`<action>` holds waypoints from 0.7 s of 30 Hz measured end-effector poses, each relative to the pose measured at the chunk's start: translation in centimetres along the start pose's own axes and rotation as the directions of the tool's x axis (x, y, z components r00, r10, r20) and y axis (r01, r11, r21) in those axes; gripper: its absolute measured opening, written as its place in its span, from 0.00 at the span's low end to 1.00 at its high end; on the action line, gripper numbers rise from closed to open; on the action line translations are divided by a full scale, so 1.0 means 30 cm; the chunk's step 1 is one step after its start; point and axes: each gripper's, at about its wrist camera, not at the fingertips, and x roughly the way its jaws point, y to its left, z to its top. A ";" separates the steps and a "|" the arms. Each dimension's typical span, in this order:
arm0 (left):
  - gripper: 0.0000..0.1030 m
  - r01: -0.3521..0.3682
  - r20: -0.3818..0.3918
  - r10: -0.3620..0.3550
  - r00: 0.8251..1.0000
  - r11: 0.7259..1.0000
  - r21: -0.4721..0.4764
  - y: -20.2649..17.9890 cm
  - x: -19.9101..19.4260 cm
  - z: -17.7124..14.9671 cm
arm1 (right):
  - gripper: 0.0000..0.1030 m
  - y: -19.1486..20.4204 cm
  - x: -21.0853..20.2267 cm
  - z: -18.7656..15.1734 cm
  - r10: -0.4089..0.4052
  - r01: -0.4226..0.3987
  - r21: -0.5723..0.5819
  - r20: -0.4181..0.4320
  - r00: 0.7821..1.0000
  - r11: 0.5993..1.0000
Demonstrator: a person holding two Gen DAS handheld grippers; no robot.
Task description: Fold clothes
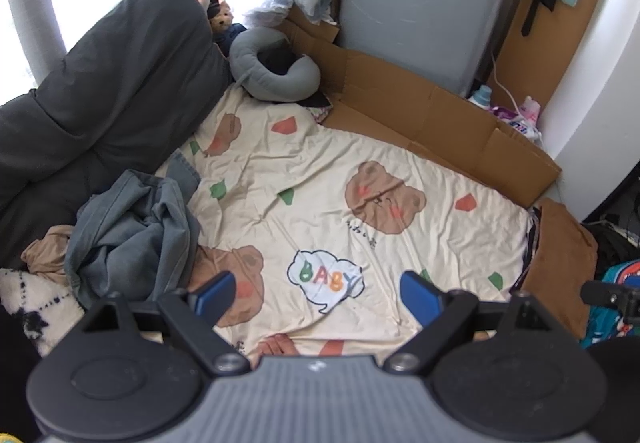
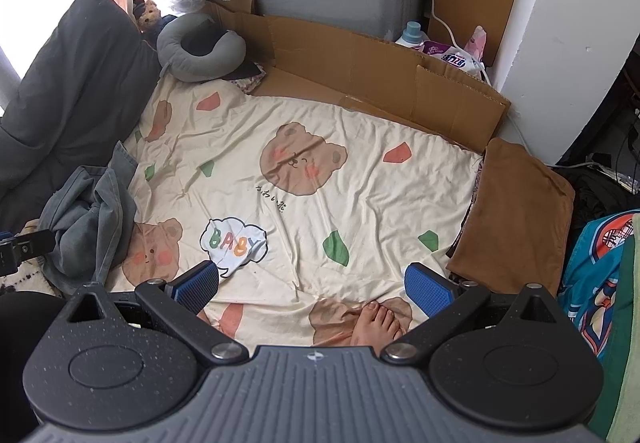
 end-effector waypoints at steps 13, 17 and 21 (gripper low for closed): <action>0.88 0.000 0.000 0.000 1.000 1.000 -0.001 -0.005 0.001 0.004 | 0.99 -0.006 -0.004 0.000 -0.006 0.006 0.000 0.006 1.000 1.000; 0.88 0.000 0.000 0.000 1.000 1.000 0.002 -0.016 0.002 0.004 | 0.99 -0.013 -0.004 0.000 -0.007 0.007 0.003 0.007 1.000 1.000; 0.88 -0.002 0.001 0.002 1.000 1.000 0.004 -0.024 0.002 0.002 | 0.99 -0.017 -0.008 -0.002 -0.008 0.008 0.006 0.009 1.000 1.000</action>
